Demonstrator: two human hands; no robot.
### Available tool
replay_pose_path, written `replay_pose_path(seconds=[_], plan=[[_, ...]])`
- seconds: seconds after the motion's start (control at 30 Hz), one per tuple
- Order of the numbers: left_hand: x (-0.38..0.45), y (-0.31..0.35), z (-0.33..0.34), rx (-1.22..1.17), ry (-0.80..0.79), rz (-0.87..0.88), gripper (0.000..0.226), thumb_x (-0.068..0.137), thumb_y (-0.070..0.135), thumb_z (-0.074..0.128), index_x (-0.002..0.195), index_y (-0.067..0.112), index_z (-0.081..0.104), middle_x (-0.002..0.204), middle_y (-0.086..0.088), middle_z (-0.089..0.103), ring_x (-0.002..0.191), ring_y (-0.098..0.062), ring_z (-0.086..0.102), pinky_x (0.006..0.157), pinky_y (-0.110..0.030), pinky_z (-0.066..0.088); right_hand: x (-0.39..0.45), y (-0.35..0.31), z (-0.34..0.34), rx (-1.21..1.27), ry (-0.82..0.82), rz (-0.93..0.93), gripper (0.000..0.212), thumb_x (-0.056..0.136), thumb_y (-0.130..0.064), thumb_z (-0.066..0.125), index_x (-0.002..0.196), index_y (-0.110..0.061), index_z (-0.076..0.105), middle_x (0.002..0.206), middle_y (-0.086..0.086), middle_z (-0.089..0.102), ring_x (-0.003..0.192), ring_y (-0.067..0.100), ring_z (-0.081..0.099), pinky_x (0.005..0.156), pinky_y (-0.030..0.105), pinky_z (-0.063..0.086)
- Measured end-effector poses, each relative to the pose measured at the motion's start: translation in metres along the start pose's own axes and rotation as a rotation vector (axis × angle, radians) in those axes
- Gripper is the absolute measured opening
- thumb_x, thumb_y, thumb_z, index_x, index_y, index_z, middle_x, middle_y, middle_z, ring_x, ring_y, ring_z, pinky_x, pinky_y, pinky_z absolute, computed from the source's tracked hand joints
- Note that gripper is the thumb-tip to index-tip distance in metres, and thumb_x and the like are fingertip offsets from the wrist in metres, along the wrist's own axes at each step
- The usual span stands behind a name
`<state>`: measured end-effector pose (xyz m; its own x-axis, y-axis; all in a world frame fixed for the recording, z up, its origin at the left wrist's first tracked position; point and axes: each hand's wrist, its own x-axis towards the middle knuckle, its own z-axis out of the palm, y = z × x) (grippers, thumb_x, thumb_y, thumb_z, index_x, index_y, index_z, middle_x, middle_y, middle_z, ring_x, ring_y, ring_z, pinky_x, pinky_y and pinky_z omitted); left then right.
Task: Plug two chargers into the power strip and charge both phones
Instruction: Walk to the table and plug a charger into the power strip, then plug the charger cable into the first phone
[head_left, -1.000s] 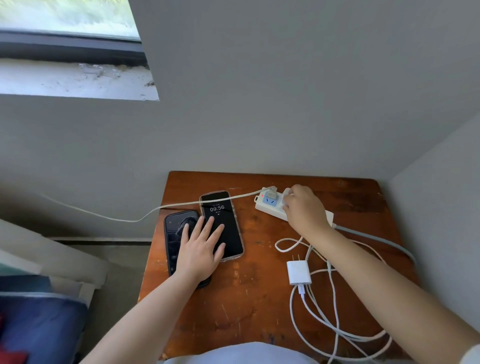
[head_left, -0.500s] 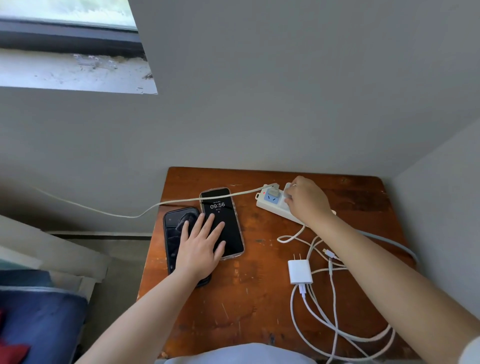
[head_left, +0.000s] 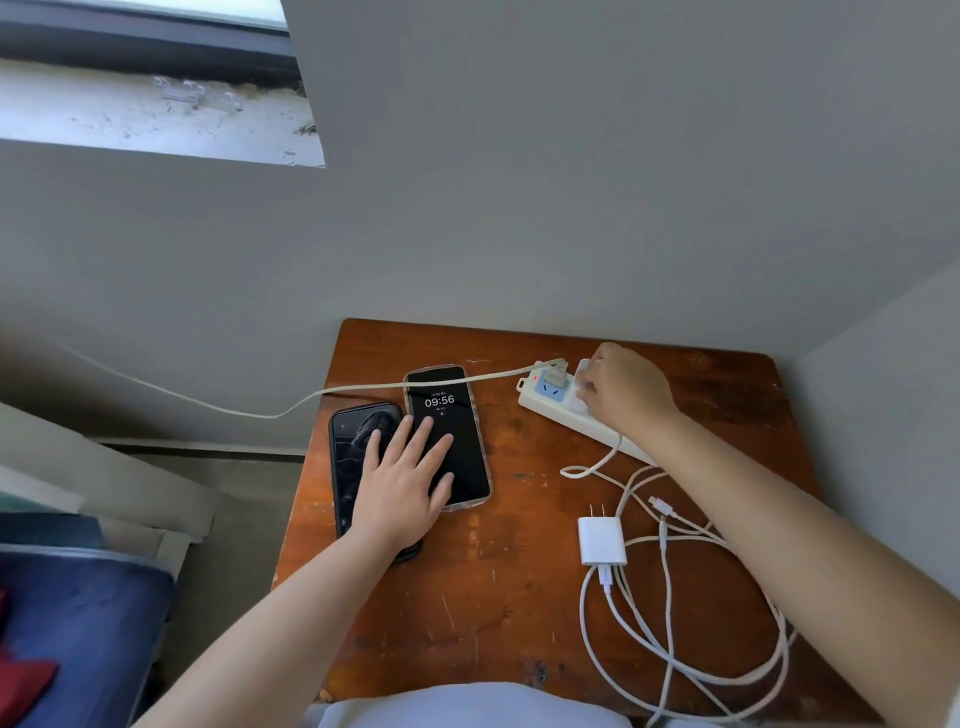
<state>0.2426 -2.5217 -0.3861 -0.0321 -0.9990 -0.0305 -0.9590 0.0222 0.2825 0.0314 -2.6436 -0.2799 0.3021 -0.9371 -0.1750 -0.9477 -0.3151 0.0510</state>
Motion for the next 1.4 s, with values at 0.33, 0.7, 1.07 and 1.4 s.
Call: replay_pose_path(seconds=[0.33,0.7,1.07,1.4], plan=[[0.001,0.002,-0.001,-0.039,0.017,0.007,0.045,0.093,0.038,0.040,0.136,0.024,0.033,0.150,-0.007,0.026,0.140,-0.027,0.010,0.113,-0.047,-0.002,0.005,0.001,-0.009,-0.018,-0.090,0.039,0.023,0.093,-0.020,0.055,0.111,-0.009,0.065,0.112,0.010,0.061,0.100,0.024,0.058,0.070,0.028,0.045],[-0.001,0.001,-0.003,-0.020,0.011,0.021,0.047,0.093,0.040,0.035,0.137,0.027,0.028,0.151,-0.005,0.022,0.141,-0.025,0.006,0.112,-0.046,-0.004,-0.010,-0.004,-0.003,-0.036,-0.006,0.036,0.029,0.094,-0.021,0.053,0.120,-0.010,0.058,0.117,0.009,0.055,0.106,0.022,0.054,0.082,0.028,0.049],[0.000,-0.001,-0.003,0.014,-0.063,0.000,0.049,0.094,0.045,0.026,0.140,0.030,0.018,0.154,-0.002,0.013,0.141,-0.022,-0.001,0.113,-0.045,-0.006,-0.016,-0.011,-0.006,0.326,-0.050,0.132,0.035,0.095,-0.030,0.047,0.123,-0.011,0.057,0.132,0.014,0.053,0.117,0.028,0.051,0.085,0.032,0.045],[0.001,-0.006,0.002,-0.009,-0.026,0.037,0.049,0.093,0.044,0.029,0.139,0.028,0.022,0.153,-0.004,0.017,0.141,-0.023,0.002,0.112,-0.047,-0.007,-0.124,0.006,0.046,0.827,0.147,0.395,0.033,0.096,-0.010,0.049,0.128,-0.004,0.050,0.131,0.016,0.053,0.119,0.025,0.050,0.089,0.026,0.039]])
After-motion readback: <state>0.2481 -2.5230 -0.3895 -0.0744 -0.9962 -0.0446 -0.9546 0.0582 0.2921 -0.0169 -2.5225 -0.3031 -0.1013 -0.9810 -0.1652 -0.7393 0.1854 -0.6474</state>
